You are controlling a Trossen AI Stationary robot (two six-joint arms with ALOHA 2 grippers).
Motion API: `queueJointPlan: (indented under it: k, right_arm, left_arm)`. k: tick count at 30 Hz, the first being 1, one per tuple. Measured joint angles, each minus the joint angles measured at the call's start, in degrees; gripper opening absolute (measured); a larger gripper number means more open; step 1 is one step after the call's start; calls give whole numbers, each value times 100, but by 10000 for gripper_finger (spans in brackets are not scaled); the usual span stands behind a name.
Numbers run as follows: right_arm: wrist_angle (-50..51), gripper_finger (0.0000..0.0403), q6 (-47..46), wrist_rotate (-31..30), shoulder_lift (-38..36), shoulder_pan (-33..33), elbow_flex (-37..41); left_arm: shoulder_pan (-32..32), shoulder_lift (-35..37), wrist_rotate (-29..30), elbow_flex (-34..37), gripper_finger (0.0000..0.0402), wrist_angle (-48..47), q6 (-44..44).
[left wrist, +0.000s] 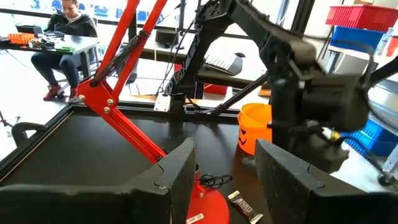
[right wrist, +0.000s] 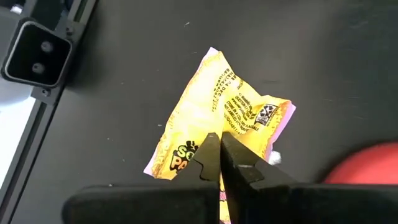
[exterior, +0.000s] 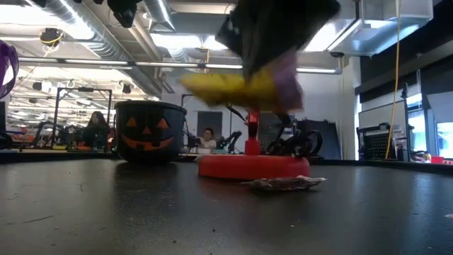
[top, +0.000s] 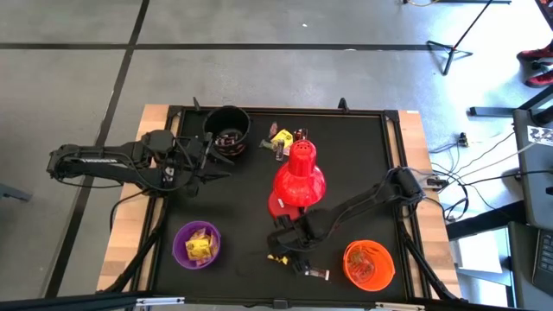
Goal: Organize candy in baskets
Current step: Put the yellow candy into the violet bucket
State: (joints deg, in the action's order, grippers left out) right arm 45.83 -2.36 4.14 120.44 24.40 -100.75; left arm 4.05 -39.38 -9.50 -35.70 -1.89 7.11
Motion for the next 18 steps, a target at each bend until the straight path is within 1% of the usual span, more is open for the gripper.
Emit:
queueJointPlan:
  k: [3,10,13,18]
  right_arm:
    - [448,0,144,-116,-7,0,-424]
    - [1367,0,288,-416,-7,2,-1169]
    - [1439,0,313,-618,-7,0,-1318]
    - [1424,0,817,-724,-7,0,-1480]
  left_arm:
    - [0,0,-2,0,155,6,70]
    - [-24,-108,-169,6,155,12,845]
    - [-163,-290,-294,81,155,20,1126]
    - [-523,-808,-325,198,155,10,1449]
